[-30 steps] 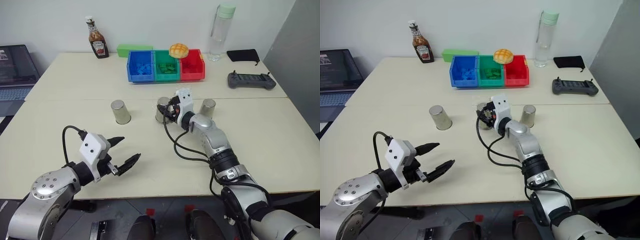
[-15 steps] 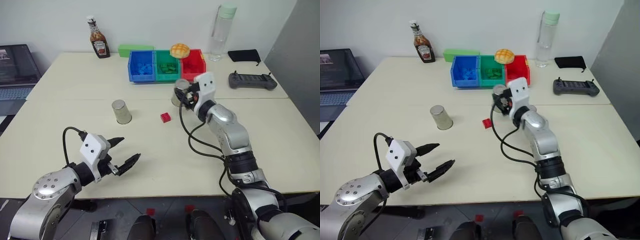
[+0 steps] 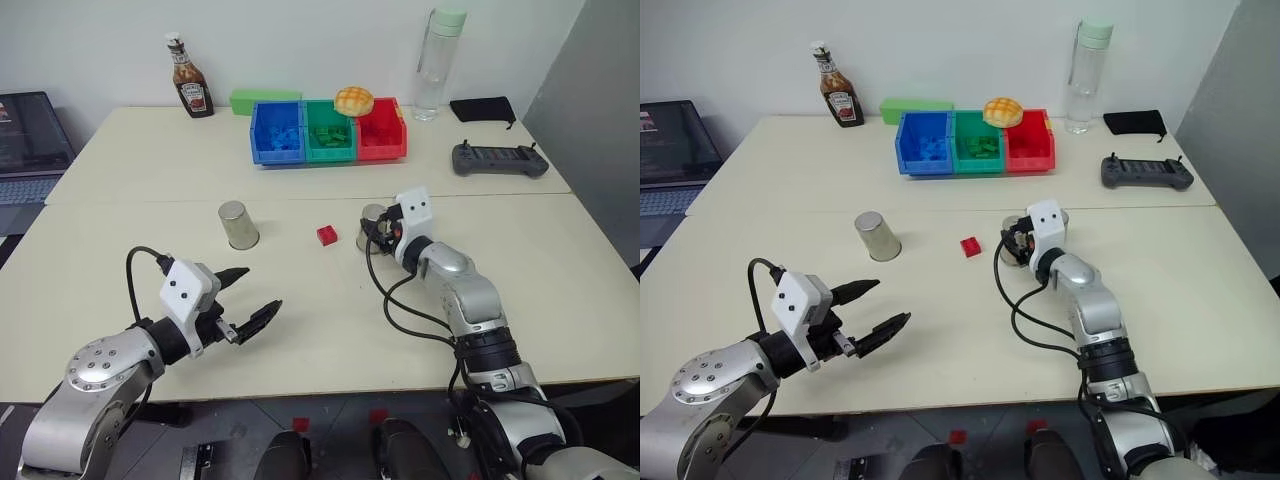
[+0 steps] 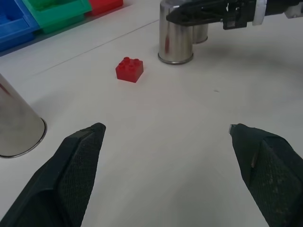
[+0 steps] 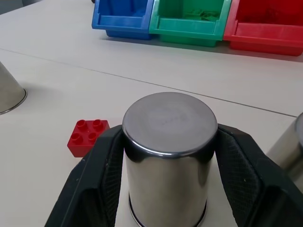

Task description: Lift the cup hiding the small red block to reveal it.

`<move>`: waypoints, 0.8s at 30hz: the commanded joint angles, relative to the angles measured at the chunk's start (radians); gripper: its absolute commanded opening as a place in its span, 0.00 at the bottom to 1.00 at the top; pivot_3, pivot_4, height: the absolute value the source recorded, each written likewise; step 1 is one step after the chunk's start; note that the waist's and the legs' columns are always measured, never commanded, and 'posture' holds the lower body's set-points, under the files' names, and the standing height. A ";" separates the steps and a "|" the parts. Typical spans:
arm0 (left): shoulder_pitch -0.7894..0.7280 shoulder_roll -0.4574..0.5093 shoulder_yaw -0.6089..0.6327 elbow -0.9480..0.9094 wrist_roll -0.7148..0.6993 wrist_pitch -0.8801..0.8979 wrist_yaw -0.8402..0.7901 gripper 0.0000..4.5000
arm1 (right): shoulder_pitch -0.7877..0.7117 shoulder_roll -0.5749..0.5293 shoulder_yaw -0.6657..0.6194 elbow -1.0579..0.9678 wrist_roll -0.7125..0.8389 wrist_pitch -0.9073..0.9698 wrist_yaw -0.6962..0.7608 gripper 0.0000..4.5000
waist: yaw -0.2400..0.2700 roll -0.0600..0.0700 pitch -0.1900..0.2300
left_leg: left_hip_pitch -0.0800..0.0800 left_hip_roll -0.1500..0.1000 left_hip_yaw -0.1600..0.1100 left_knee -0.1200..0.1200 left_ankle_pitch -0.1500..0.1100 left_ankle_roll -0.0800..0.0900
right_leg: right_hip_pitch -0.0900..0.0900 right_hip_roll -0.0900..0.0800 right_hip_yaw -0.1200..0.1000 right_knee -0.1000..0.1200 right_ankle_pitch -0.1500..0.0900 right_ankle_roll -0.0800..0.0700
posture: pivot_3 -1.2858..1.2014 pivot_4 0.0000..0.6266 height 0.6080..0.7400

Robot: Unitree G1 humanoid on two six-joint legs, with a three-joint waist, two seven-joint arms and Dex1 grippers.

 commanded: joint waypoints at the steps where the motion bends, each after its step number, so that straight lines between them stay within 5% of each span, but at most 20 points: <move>1: -0.003 -0.002 0.004 -0.014 -0.004 -0.016 0.003 1.00 | 0.011 -0.001 0.016 -0.034 -0.004 -0.013 0.015 0.56 | 0.000 0.000 0.000 | 0.000 0.000 0.000 0.000 0.000 0.000 | 0.000 0.000 0.000 0.000 0.000 0.000 | 0.52 0.24 1.00; 3: -0.003 -0.002 0.004 -0.014 -0.003 -0.016 0.004 1.00 | 0.017 -0.001 0.016 -0.029 -0.007 -0.022 0.015 0.71 | -0.001 0.000 0.000 | 0.000 0.000 0.000 0.000 0.000 0.000 | 0.000 0.000 0.000 0.000 0.000 0.000 | 0.52 0.24 1.00; 10: -0.006 -0.002 0.005 -0.010 -0.002 -0.018 0.004 1.00 | 0.016 0.001 -0.012 -0.072 0.016 -0.027 0.012 1.00 | -0.001 0.000 0.000 | 0.000 0.000 0.000 0.000 0.000 0.000 | 0.000 0.000 0.000 0.000 0.000 0.000 | 0.52 0.24 1.00; 18: -0.009 0.002 0.008 -0.013 0.030 0.003 0.052 1.00 | 0.056 -0.042 -0.050 -0.270 0.061 0.006 0.036 1.00 | 0.000 0.000 0.000 | 0.000 0.000 -0.001 0.000 0.000 0.000 | 0.000 0.000 0.000 0.000 0.000 0.000 | 0.52 0.24 1.00; 24: 0.000 0.029 0.017 -0.013 0.073 0.005 0.066 1.00 | 0.187 -0.180 -0.089 -0.548 0.196 0.130 0.160 1.00 | 0.008 0.000 0.001 | -0.001 0.000 -0.002 0.000 0.000 0.000 | 0.001 0.000 0.000 -0.001 0.000 0.000 | 0.52 0.24 1.00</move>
